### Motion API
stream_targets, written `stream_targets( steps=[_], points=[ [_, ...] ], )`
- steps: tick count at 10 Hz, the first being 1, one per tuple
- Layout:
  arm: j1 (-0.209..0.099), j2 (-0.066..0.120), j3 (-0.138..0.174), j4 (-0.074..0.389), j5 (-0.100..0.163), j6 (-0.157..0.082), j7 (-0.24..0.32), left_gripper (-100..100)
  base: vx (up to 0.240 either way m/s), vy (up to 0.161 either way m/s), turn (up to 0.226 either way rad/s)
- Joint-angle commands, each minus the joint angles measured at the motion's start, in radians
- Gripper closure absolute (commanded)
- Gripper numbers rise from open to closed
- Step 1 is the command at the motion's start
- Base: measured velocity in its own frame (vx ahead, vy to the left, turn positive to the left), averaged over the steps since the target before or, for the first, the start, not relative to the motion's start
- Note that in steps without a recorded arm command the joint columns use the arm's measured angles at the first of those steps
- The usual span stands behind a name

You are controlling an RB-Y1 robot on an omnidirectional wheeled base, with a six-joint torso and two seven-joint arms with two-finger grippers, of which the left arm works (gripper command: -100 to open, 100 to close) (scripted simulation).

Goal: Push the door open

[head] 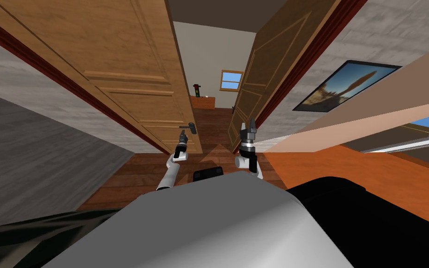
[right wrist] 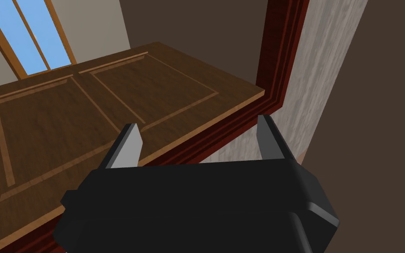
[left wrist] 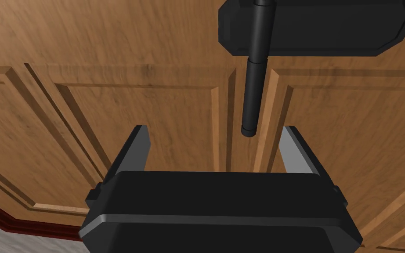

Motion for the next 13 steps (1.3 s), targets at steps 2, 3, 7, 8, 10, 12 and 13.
stream_targets(
  steps=[2,3,7,8,10,12,13],
  points=[
    [-0.035,-0.008,0.001,0.057,0.003,0.011,-0.003,-100,0.002,0.157,-0.114],
    [-0.045,-0.011,0.002,0.074,0.004,0.013,-0.004,-100,-0.011,0.106,-0.074],
    [-0.093,-0.024,0.004,0.155,0.008,0.023,-0.007,-100,-0.03,0.129,-0.105],
    [-0.101,-0.027,0.004,0.168,0.008,0.024,-0.008,-100,-0.027,0.134,-0.084],
    [-0.102,-0.028,0.004,0.17,0.008,0.026,-0.008,-100,-0.017,0.08,-0.032],
    [-0.104,-0.011,0.008,0.176,0.01,0.021,-0.008,-100,0.119,0.006,-0.024],
    [-0.105,-0.006,0.009,0.178,0.011,0.02,-0.008,-100,0.165,-0.014,-0.007]
  ],
)
